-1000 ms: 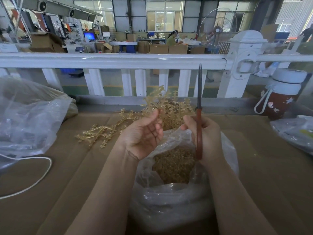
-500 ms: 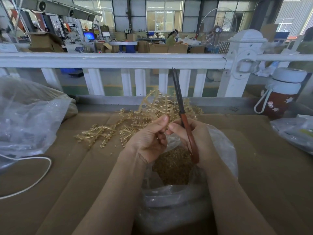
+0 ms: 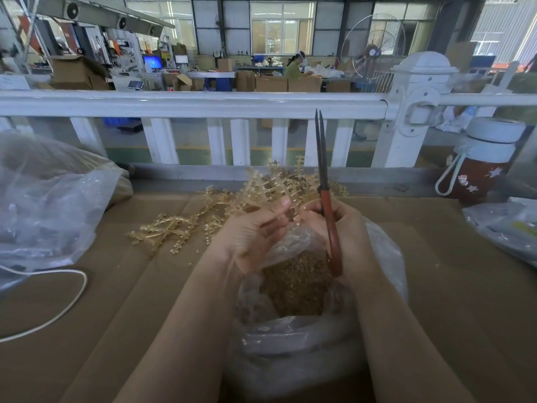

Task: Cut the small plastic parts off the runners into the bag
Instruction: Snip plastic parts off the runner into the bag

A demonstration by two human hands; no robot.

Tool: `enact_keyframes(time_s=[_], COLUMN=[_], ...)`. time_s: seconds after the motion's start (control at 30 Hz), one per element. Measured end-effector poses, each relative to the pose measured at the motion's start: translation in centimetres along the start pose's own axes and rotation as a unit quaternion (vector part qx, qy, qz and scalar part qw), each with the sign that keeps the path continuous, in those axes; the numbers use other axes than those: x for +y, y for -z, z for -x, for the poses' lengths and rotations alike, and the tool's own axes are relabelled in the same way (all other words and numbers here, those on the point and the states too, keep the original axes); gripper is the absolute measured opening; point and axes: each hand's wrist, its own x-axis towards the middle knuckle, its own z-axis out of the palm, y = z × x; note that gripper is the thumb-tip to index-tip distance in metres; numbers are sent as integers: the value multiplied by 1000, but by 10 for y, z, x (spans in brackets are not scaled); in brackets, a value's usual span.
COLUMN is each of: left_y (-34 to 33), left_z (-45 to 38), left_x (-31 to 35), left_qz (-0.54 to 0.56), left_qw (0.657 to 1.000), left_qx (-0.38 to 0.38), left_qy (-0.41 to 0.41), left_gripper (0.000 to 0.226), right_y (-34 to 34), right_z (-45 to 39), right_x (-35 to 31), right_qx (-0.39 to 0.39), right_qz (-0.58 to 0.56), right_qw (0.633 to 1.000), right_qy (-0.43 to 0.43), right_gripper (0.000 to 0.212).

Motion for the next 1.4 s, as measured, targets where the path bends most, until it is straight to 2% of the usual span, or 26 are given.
enact_keyframes(time_s=[0.13,0.17,0.23,0.33,0.43,0.57,0.63,0.77,0.87,0.93,1.03,1.17,1.3,1.4], left_y=[18,24,32,32,23,18,17,15,12,8,7,7,6,5], left_z=[-2,-3,-3,-1,-1,-2,0,1,3,4,2,0,0,0], left_x=[13,16,19,18,11,6,6,3,1,-1,-4,-4,-5,-6], left_qz=[58,62,31,-50,-80,-103,-122,-166,-171,-173,-169,-163,-129,-98], left_qw=[991,987,984,991,993,993,990,983,982,980,982,983,988,992], left_qx=[91,108,113,65,21,5,-17,-45,-59,-63,-31,10,22,14], left_qy=[-82,-106,-131,-110,-79,-64,-64,-59,-59,-71,-85,-88,-87,-83], left_gripper=[120,125,117,106,120,141,129,56,32,25,22,7,11,15], right_y=[0,1,1,0,-1,1,3,3,3,3,2,1,2,0], right_z=[-1,-1,-1,0,1,4,4,3,1,0,-1,-2,-3,-3], right_x=[-1,-1,-1,-2,-4,-7,-6,-3,-1,1,4,5,7,9], right_qx=[11,15,14,1,-4,-29,-39,-54,-69,-82,-84,-74,-75,-63], right_qz=[-18,-18,-16,-17,-17,-58,-74,-71,-66,-70,-39,-24,-34,-15], right_qw=[1000,1000,1000,1000,1000,998,996,996,995,994,996,997,996,998], right_qy=[-14,-13,-6,-1,-11,-17,-22,-15,1,8,16,24,29,18], right_gripper=[25,25,24,22,19,18,15,16,19,21,23,25,12,19])
